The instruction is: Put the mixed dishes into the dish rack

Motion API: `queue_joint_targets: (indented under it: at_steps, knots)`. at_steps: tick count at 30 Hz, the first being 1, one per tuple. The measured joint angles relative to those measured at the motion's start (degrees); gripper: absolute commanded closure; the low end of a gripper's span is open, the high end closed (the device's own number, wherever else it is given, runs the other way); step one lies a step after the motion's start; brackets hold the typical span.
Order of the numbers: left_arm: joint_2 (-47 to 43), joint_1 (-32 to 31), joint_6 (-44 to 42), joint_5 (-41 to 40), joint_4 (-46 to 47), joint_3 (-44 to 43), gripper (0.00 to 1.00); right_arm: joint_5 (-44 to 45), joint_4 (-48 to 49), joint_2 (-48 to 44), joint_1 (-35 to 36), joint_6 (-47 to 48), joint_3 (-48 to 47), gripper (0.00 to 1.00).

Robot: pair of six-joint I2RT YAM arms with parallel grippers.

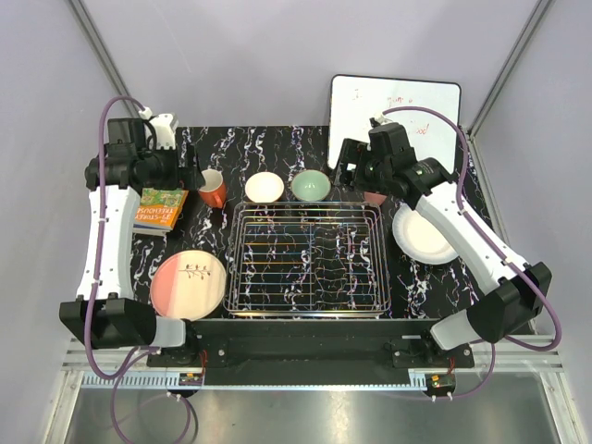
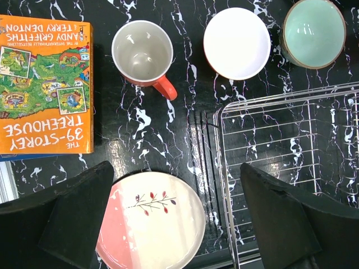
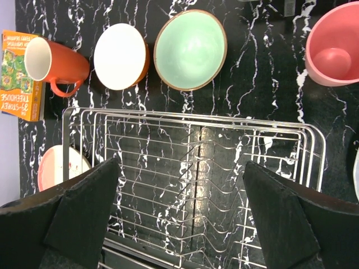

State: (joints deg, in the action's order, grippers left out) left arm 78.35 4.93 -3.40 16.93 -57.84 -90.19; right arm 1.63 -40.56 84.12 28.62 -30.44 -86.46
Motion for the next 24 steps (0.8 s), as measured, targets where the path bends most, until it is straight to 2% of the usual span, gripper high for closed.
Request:
queue_joint_targets:
  at_steps: [13, 24]
  knots:
    - [-1.16, -0.04, -0.87, -0.04, 0.24, 1.38, 0.01, 3.85, 0.55, 0.7, 0.07, 0.09, -0.24, 0.0]
    - [-2.58, -0.04, -1.36, -0.33, 0.92, 2.99, 0.01, 3.26, 6.49, 11.78, 0.09, -3.61, -1.29, 0.0]
